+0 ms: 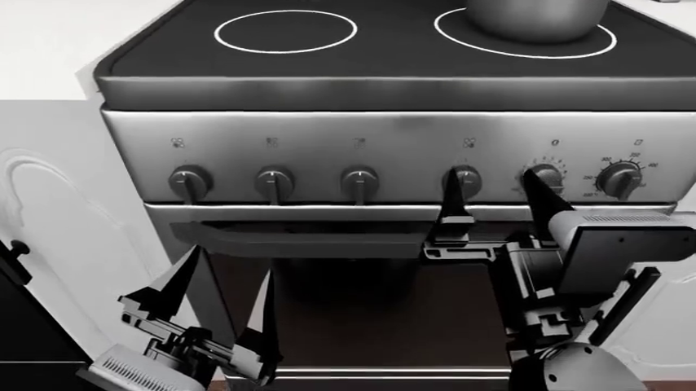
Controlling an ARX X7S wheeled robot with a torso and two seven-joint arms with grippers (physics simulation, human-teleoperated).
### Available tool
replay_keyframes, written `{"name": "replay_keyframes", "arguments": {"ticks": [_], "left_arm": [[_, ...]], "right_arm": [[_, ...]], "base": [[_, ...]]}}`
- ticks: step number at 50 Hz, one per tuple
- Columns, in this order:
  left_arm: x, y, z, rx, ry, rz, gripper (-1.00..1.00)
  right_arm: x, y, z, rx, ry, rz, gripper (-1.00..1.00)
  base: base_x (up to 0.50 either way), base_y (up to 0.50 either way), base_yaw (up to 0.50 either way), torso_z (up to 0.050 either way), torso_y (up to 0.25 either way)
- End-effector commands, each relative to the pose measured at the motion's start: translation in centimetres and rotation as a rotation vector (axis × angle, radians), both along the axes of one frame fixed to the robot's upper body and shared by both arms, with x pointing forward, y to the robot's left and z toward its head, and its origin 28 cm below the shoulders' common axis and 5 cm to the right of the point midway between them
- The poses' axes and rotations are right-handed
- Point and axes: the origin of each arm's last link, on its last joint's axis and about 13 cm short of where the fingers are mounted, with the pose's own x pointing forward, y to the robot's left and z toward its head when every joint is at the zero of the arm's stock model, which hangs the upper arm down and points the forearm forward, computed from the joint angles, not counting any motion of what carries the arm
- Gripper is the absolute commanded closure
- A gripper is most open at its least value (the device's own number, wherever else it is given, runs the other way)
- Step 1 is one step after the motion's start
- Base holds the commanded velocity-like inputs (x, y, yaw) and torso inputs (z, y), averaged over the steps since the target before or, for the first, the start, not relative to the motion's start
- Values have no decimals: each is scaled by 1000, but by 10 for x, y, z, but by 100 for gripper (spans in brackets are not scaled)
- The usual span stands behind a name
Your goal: Frozen meat rests on a plate on the counter. Retrieve the meat and place it in a pot on a burner. Then turn the burner on.
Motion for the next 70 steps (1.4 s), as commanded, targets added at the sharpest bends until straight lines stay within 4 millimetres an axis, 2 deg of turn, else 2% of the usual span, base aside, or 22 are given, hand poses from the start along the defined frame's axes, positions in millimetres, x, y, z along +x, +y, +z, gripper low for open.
{"name": "replay_keyframes", "arguments": {"ticks": [1, 20, 26, 38, 46, 70], "left_arm": [[0, 0, -1, -3, 2, -1, -100], [1, 1, -2, -45, 2, 9, -100], [3, -1, 1, -118, 21, 42, -100], [-11, -2, 0, -197, 50, 3, -100], [-6, 4, -1, -207, 157, 119, -100], [-6, 12, 10, -280, 200, 173, -100]], "right_arm": [[1, 0, 0, 3, 6, -2, -100], [-2, 1, 2, -8, 12, -15, -100], [-3, 3, 6, -11, 29, -29, -100], [-18, 12, 25, -38, 129, -27, -100], [-23, 20, 34, -121, 177, -63, -100], [-5, 29, 54, -177, 223, -99, -100]], "base": [[0, 0, 0, -50, 0], [0, 0, 0, -50, 3], [0, 0, 0, -1, 0], [0, 0, 0, 0, 0], [0, 0, 0, 0, 0], [0, 0, 0, 0, 0]]}}
